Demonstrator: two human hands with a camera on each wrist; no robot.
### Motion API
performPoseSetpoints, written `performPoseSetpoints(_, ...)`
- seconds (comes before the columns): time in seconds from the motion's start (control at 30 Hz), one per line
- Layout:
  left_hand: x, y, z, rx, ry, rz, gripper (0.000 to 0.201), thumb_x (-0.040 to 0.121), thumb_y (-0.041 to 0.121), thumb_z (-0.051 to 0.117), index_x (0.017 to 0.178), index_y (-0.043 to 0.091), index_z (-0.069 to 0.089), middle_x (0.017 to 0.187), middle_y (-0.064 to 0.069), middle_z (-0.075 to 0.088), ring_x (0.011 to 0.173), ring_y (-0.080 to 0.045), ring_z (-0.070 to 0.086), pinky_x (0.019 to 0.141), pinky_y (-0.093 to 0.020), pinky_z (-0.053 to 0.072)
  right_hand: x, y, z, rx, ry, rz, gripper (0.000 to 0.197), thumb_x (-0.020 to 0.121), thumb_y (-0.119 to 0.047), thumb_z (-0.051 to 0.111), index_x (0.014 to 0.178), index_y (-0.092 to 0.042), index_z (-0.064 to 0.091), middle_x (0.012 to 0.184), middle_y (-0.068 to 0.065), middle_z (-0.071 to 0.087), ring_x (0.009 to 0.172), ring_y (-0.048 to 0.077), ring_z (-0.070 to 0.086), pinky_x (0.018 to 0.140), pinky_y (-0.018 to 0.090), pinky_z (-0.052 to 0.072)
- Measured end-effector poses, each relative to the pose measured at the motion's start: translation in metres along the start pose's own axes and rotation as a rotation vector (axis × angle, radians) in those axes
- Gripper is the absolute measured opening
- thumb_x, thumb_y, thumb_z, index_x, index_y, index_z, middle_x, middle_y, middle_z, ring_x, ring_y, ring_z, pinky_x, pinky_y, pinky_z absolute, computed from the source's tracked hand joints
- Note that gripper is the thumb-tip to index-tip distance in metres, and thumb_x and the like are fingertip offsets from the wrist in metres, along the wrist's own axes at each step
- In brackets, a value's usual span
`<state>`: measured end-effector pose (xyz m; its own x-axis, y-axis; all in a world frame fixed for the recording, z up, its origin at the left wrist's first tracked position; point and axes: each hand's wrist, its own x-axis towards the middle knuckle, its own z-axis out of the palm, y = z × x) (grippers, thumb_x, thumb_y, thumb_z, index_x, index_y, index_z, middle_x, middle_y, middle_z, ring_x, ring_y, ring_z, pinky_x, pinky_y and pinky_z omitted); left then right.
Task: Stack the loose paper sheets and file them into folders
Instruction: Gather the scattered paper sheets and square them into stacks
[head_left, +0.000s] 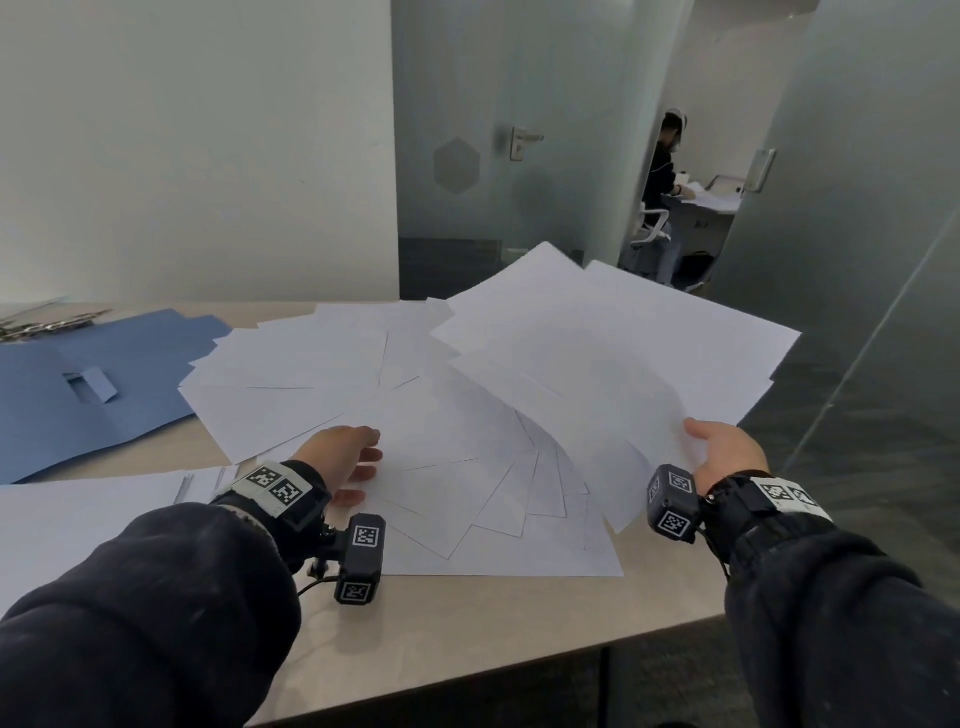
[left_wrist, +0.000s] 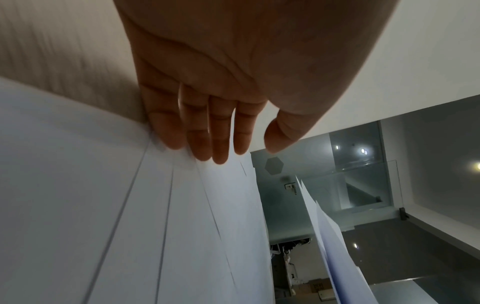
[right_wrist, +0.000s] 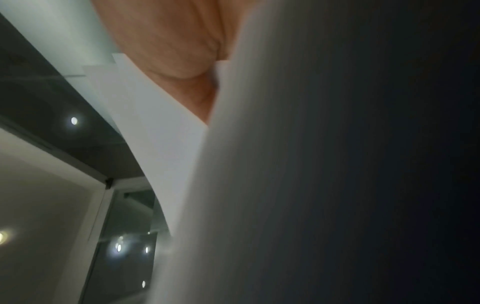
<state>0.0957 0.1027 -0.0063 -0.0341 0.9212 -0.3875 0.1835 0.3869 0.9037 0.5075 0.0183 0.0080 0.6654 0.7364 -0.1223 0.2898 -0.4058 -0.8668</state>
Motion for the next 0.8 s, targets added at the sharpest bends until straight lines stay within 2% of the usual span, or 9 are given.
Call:
performPoseSetpoints(0.07, 0.003, 0.003, -0.004, -0.010, 0.024, 0.034, 0.026, 0.102, 0.031, 0.056, 0.122, 0.014, 0.058, 0.119, -0.007, 0.068, 0.098, -0.023, 0.063, 0.073, -0.037, 0.052, -0.004, -0.001, 0.007, 0.122, -0.113, -0.019, 0.073, 0.083, 0.009, 0.069, 0.149, -0.002, 0.042, 0.154, 0.019, 0.041, 0.143, 0.036, 0.038, 0.117, 0.040, 0.029)
performPoseSetpoints(0.13, 0.008, 0.005, -0.011, 0.023, 0.071, 0.077, 0.036, 0.101, 0.035, 0.057, 0.131, 0.016, 0.054, 0.127, -0.007, 0.062, 0.111, -0.025, 0.061, 0.080, -0.042, 0.055, -0.008, -0.008, 0.015, 0.320, -0.150, 0.028, 0.051, 0.091, -0.004, 0.065, 0.140, 0.001, 0.050, 0.147, 0.023, 0.048, 0.137, 0.041, 0.045, 0.111, 0.048, 0.037)
performPoseSetpoints(0.23, 0.016, 0.010, -0.024, 0.088, 0.158, 0.111, 0.061, 0.094, 0.044, 0.062, 0.148, 0.021, 0.043, 0.142, -0.009, 0.051, 0.125, -0.031, 0.052, 0.098, -0.050, 0.052, -0.011, -0.012, 0.031, 0.528, -0.215, 0.044, 0.022, 0.091, 0.002, 0.061, 0.108, -0.011, 0.068, 0.124, 0.022, 0.067, 0.111, 0.039, 0.064, 0.103, 0.053, 0.046)
performPoseSetpoints(0.33, 0.023, 0.012, -0.038, 0.154, 0.201, 0.119, 0.078, 0.091, 0.045, 0.066, 0.156, 0.022, 0.031, 0.151, -0.013, 0.045, 0.135, -0.037, 0.045, 0.113, -0.053, 0.039, -0.020, -0.016, 0.041, 0.654, -0.333, 0.038, 0.033, 0.093, 0.009, 0.051, 0.112, -0.013, 0.066, 0.102, 0.013, 0.074, 0.089, 0.034, 0.068, 0.092, 0.051, 0.052)
performPoseSetpoints(0.57, 0.031, 0.005, -0.053, 0.138, 0.168, 0.095, 0.088, 0.089, 0.034, 0.074, 0.160, 0.020, 0.024, 0.157, -0.013, 0.040, 0.139, -0.035, 0.043, 0.113, -0.049, 0.037, -0.038, -0.022, 0.056, 0.638, -0.465, -0.024, 0.030, 0.093, 0.010, 0.050, 0.112, -0.006, 0.067, 0.103, 0.015, 0.075, 0.092, 0.037, 0.067, 0.095, 0.053, 0.050)
performPoseSetpoints(0.63, 0.030, 0.005, -0.057, 0.124, 0.153, 0.117, 0.091, 0.081, 0.038, 0.080, 0.157, 0.021, 0.032, 0.152, -0.011, 0.047, 0.135, -0.035, 0.049, 0.110, -0.047, 0.040, -0.043, -0.025, 0.058, 0.634, -0.500, -0.033, 0.030, 0.094, 0.009, 0.050, 0.111, -0.007, 0.067, 0.104, 0.014, 0.075, 0.091, 0.036, 0.068, 0.094, 0.051, 0.050)
performPoseSetpoints(0.7, 0.035, 0.005, -0.063, 0.107, 0.165, 0.136, 0.089, 0.061, 0.047, 0.085, 0.140, 0.022, 0.055, 0.134, -0.008, 0.065, 0.116, -0.032, 0.064, 0.105, -0.049, 0.047, -0.044, -0.028, 0.059, 0.620, -0.510, -0.040, 0.030, 0.094, 0.009, 0.049, 0.110, -0.008, 0.068, 0.103, 0.013, 0.075, 0.088, 0.033, 0.070, 0.092, 0.050, 0.051)
performPoseSetpoints(0.73, 0.037, 0.006, -0.066, 0.088, 0.163, 0.154, 0.077, 0.059, 0.047, 0.084, 0.127, 0.019, 0.064, 0.122, -0.007, 0.072, 0.105, -0.031, 0.069, 0.100, -0.049, 0.052, -0.044, -0.029, 0.058, 0.614, -0.516, -0.046, 0.031, 0.094, 0.009, 0.048, 0.111, -0.008, 0.068, 0.103, 0.013, 0.075, 0.088, 0.032, 0.070, 0.091, 0.050, 0.052)
performPoseSetpoints(0.8, 0.031, 0.010, -0.069, 0.039, 0.140, 0.180, 0.040, 0.076, 0.035, 0.080, 0.110, 0.015, 0.071, 0.110, -0.009, 0.075, 0.095, -0.029, 0.070, 0.090, -0.044, 0.054, -0.042, -0.029, 0.059, 0.613, -0.513, -0.040, 0.030, 0.094, 0.008, 0.049, 0.112, -0.007, 0.068, 0.105, 0.013, 0.075, 0.088, 0.032, 0.071, 0.090, 0.049, 0.053)
